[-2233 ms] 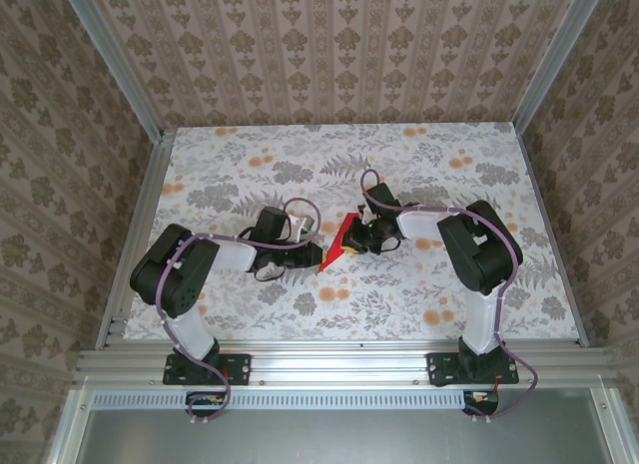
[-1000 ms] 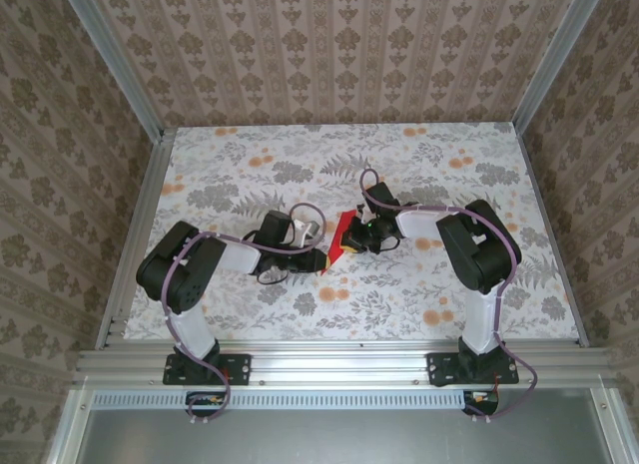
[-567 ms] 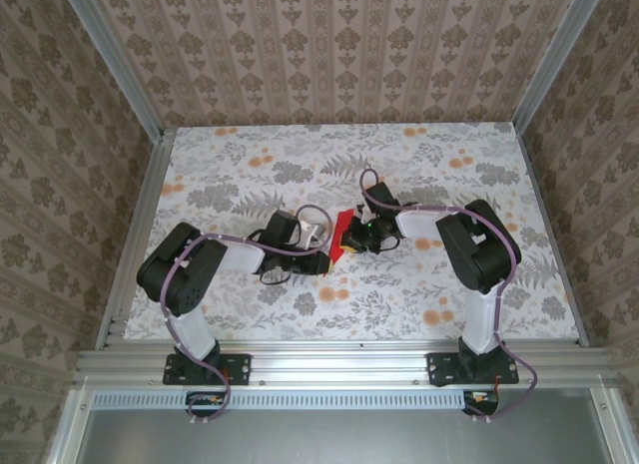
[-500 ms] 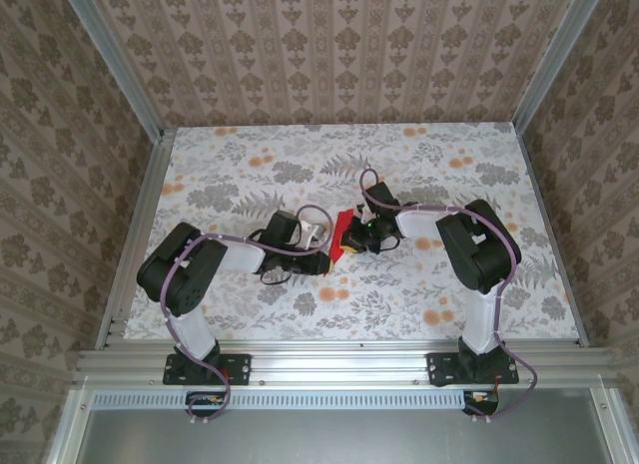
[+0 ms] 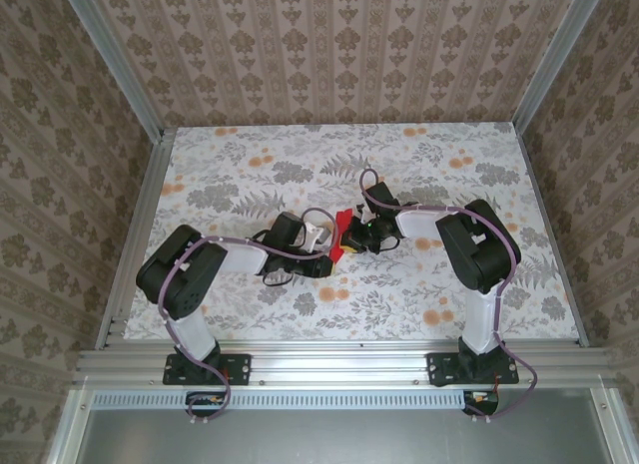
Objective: Fold a paper plane with a square sheet of paper (pick it up from the middle)
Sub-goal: Fold the wing for the fifth time at the center of the table.
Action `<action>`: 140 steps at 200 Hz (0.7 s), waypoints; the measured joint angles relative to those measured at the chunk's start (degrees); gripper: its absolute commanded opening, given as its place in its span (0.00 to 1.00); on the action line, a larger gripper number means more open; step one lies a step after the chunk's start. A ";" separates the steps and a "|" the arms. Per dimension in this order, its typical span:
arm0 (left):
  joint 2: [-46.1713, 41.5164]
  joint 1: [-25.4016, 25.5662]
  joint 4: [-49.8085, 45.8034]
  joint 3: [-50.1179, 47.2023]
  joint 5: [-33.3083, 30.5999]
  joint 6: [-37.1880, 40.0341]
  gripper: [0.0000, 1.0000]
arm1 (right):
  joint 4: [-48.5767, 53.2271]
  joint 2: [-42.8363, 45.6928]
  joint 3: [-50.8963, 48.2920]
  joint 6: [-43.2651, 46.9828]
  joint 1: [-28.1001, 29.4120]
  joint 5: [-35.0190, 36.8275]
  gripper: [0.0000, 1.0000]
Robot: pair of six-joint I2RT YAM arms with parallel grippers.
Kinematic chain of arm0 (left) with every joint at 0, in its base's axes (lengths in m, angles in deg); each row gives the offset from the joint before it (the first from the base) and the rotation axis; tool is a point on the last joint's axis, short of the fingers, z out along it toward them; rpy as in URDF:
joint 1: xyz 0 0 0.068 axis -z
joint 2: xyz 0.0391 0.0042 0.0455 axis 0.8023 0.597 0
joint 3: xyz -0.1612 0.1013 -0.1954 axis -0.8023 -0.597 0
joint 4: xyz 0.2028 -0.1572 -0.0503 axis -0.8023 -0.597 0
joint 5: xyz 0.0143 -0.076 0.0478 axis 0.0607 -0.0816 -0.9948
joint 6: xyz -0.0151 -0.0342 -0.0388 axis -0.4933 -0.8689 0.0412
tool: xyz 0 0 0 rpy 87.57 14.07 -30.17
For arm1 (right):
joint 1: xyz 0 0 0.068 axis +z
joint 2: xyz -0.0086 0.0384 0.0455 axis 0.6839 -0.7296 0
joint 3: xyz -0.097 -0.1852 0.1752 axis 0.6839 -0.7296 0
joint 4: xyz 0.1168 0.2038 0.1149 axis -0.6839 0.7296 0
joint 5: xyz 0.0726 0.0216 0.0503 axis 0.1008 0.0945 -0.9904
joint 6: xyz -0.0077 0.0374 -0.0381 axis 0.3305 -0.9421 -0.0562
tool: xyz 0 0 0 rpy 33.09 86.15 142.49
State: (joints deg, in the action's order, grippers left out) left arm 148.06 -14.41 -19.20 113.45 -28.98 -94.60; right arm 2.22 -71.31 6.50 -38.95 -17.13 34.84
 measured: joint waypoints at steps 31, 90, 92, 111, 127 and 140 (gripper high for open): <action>-0.81 0.42 -1.66 -0.11 -0.39 0.79 0.11 | -0.04 0.00 0.00 0.00 0.00 -0.13 0.05; -2.97 1.27 -6.75 -1.44 1.64 1.40 0.11 | -0.09 -0.09 0.00 -0.04 0.00 -0.35 0.05; -3.04 1.27 -6.93 -1.49 1.68 1.40 0.11 | -0.11 -0.09 0.00 -0.04 0.00 -0.35 0.05; -4.24 1.09 -8.50 -2.01 2.08 0.94 0.11 | -0.11 -0.09 0.00 -0.04 0.00 -0.35 0.05; -6.21 0.48 -8.87 -2.23 2.10 -0.22 0.12 | -0.11 -0.09 0.00 -0.04 0.00 -0.35 0.05; -8.07 -0.59 -8.17 -2.21 2.03 -1.49 0.12 | -0.11 -0.09 0.00 -0.04 0.00 -0.35 0.05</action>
State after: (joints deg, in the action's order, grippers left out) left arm 139.99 -15.00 -27.37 111.25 -26.95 -96.09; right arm 2.11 -71.40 6.50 -38.99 -17.13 34.49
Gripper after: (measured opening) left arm 0.117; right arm 0.054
